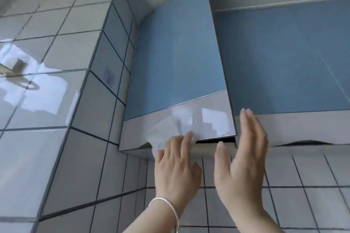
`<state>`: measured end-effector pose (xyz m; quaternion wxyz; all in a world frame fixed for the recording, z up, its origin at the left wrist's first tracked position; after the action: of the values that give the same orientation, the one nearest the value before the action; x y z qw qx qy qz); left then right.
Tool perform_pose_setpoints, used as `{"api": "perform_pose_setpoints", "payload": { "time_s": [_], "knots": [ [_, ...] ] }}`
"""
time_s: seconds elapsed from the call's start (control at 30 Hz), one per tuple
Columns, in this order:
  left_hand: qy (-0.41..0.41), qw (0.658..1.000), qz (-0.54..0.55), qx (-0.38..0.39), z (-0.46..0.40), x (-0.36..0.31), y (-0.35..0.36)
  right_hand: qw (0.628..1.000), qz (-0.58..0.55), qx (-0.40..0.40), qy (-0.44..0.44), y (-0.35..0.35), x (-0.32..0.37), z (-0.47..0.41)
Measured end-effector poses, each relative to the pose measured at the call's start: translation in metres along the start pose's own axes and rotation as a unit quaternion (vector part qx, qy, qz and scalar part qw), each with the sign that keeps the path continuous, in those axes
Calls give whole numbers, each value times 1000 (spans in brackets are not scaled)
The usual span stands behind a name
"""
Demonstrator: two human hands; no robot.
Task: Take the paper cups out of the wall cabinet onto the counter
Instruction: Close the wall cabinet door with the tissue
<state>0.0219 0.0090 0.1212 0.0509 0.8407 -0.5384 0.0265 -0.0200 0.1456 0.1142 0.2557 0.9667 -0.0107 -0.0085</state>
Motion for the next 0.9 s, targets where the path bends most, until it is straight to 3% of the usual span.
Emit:
{"api": "perform_pose_setpoints", "payload": {
  "time_s": [0.1, 0.23, 0.63, 0.9],
  "knots": [
    [11, 1000, -27, 7, 1, -7, 31, 984, 150, 85, -49, 15, -31, 9],
    [18, 997, -70, -2, 7, -10, 58, 945, 261, 186, -69, 31, -68, 23],
    [26, 994, -100, 19, 8, -9, 114, 883, 353, 288, -109, 63, -133, 43],
    [29, 993, -110, 34, 13, -8, 140, 890, 341, 289, -92, 76, -156, 55]
  ]
}}
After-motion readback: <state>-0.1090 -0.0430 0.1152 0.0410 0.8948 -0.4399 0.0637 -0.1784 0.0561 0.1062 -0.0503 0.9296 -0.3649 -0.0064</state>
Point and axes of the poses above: each hand's wrist, its own z-axis away from the middle knuckle, its own y-axis out of the palm, x = y × z, the point moved 8 cm from there along -z, towards the middle knuckle, and after that the axes turned 2 degrees about -x, right-handed, at the moved point
